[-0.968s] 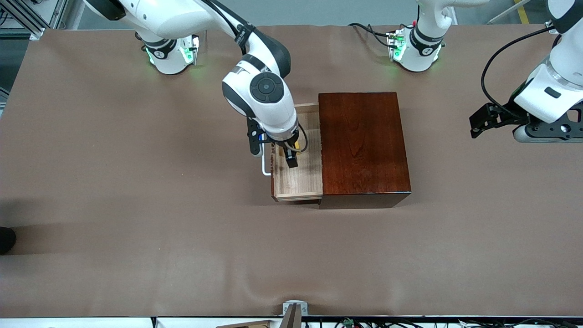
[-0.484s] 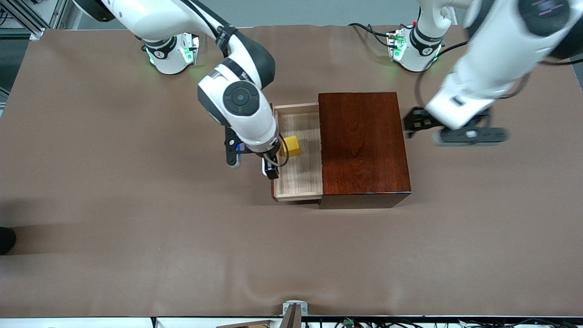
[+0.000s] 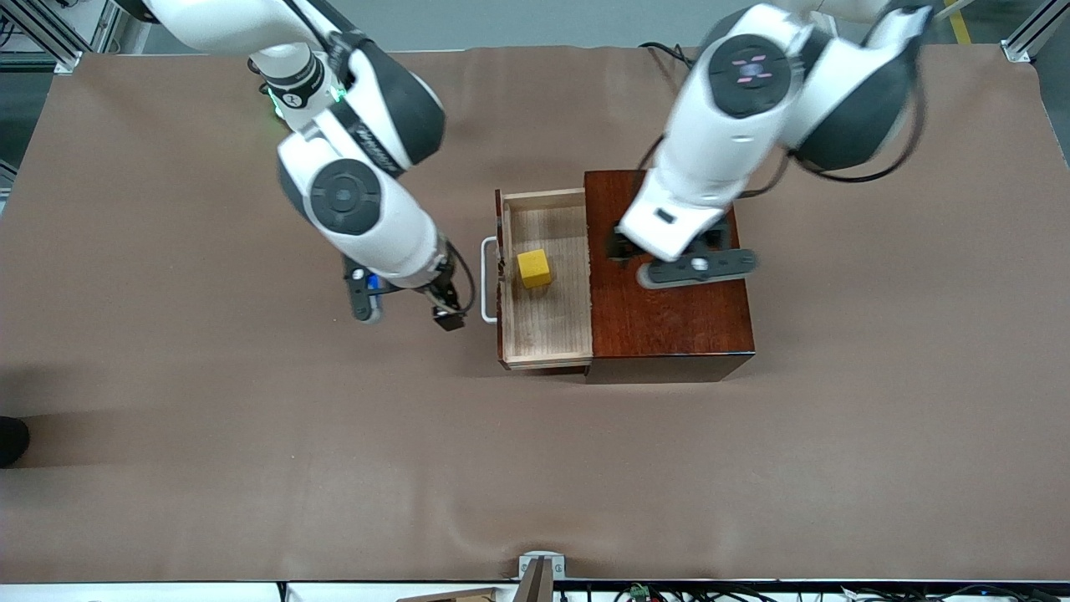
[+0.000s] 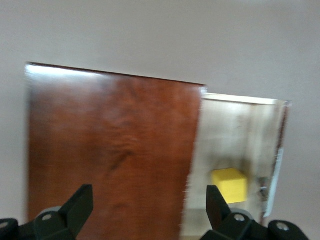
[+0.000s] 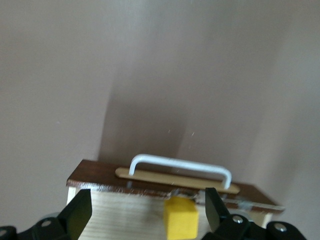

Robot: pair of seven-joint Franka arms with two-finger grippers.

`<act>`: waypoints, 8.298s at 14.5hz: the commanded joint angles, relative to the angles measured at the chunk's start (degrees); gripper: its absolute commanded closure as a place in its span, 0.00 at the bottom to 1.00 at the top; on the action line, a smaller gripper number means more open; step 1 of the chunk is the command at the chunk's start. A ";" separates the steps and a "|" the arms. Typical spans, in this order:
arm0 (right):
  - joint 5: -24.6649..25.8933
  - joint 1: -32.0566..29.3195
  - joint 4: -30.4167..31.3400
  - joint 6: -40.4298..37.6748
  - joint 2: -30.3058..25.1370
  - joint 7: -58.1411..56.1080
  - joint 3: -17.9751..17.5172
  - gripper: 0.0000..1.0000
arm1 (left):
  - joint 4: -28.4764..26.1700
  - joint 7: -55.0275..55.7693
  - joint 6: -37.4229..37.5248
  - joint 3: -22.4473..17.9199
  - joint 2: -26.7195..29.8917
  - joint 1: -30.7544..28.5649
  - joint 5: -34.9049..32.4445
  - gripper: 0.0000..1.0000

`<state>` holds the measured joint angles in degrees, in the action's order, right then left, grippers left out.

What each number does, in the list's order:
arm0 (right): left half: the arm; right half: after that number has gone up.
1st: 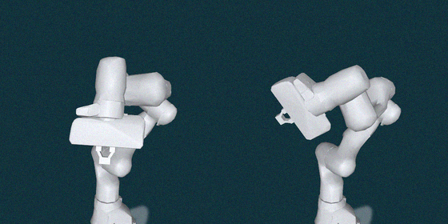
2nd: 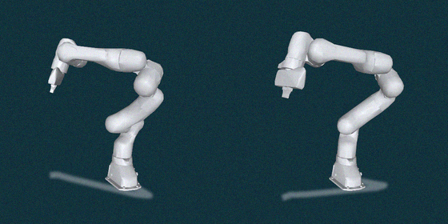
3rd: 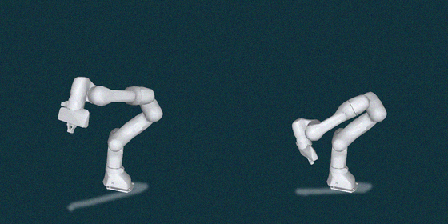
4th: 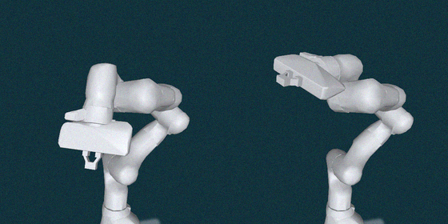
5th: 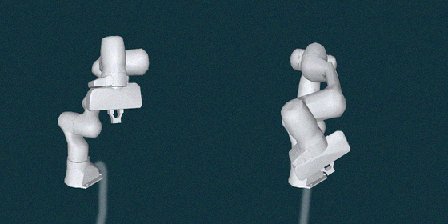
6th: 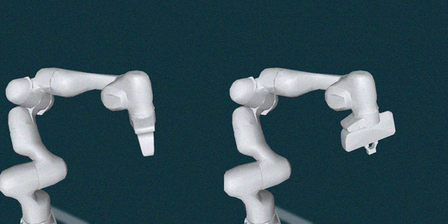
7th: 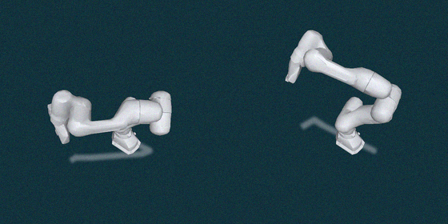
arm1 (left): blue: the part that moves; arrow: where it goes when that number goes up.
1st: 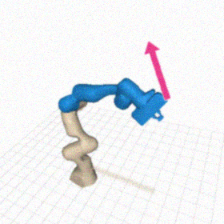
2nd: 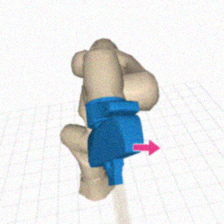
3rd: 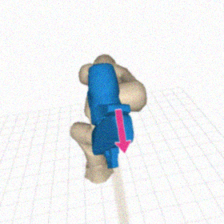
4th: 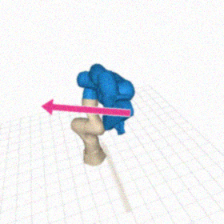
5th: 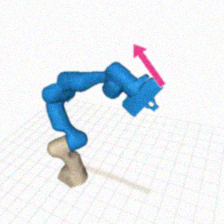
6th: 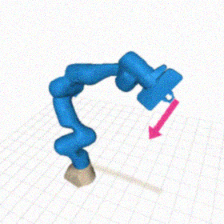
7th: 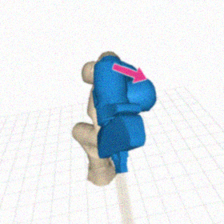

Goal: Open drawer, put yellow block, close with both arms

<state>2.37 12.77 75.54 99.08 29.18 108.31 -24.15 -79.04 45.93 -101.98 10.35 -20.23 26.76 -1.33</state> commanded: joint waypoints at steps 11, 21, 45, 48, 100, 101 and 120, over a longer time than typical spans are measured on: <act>-6.15 -12.85 -2.94 -14.43 -5.19 -25.06 -0.90 0.00 | 12.42 47.65 -26.14 -12.44 -19.92 27.01 -1.74 0.00; -5.97 -21.03 -4.18 -22.53 -8.35 -50.11 -0.73 0.00 | 14.62 57.08 -35.13 -21.95 -28.45 36.52 -2.01 0.00; -5.36 -13.41 0.21 -30.70 -22.50 -103.99 23.94 0.00 | 15.76 69.83 -13.53 -26.60 -30.13 38.90 -1.31 0.00; -5.44 -10.40 2.93 -29.22 -25.13 -108.65 28.28 0.00 | 15.68 69.91 -6.33 -26.69 -29.43 37.58 -1.39 0.00; -4.74 -10.84 8.57 -22.53 -31.73 -115.08 27.49 0.00 | 8.74 -38.62 23.75 -25.03 11.26 -3.46 -0.69 0.00; -4.74 -11.01 8.65 -22.62 -31.65 -115.08 27.49 0.00 | 6.64 -38.72 23.67 -21.98 12.40 -6.17 -0.69 0.00; -4.83 -10.84 8.66 -22.97 -31.56 -115.08 27.57 0.00 | -11.66 -42.15 14.44 2.31 26.83 -32.65 1.51 0.00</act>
<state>-1.63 1.87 83.85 76.31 -1.80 -6.63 3.42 -92.55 5.26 -88.65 12.27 7.36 -4.83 -1.12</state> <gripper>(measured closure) 0.000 0.000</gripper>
